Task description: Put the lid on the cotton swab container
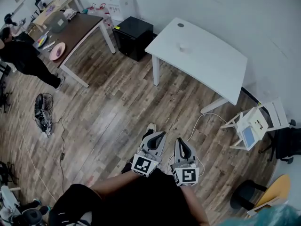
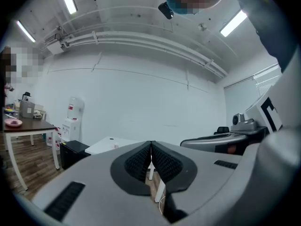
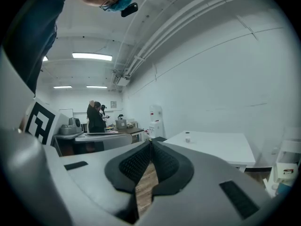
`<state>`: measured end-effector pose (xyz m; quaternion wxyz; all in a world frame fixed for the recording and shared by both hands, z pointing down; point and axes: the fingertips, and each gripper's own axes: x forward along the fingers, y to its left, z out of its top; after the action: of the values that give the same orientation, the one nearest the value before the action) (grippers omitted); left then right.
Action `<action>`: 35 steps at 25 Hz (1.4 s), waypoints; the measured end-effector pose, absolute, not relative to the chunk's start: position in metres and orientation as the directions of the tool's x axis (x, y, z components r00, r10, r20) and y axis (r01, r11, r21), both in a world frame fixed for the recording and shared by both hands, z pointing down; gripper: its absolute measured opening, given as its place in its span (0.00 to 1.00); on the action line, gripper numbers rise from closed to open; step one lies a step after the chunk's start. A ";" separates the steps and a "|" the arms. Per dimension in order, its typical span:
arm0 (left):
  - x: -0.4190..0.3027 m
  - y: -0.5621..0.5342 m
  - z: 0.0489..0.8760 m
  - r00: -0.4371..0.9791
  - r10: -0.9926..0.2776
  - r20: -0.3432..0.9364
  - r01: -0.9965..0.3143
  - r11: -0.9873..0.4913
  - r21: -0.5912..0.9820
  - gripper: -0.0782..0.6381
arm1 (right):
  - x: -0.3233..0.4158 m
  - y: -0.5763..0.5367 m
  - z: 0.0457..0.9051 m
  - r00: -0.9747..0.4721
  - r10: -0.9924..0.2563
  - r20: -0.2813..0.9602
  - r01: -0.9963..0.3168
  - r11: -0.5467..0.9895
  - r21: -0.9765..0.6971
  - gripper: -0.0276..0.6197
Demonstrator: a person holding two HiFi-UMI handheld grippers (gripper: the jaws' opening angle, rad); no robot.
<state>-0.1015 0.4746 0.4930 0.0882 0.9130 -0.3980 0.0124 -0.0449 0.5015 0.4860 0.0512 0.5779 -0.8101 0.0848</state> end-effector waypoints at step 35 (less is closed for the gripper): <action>-0.119 0.087 0.496 0.689 -0.719 0.095 -0.721 -0.667 0.186 0.13 | -0.007 0.097 0.514 -0.312 -0.897 0.313 -0.950 0.290 -0.115 0.10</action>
<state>-0.1189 0.0875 0.4957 0.1047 0.9129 -0.3944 0.0066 -0.0067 0.0972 0.5139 0.0940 0.5790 -0.7976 0.1406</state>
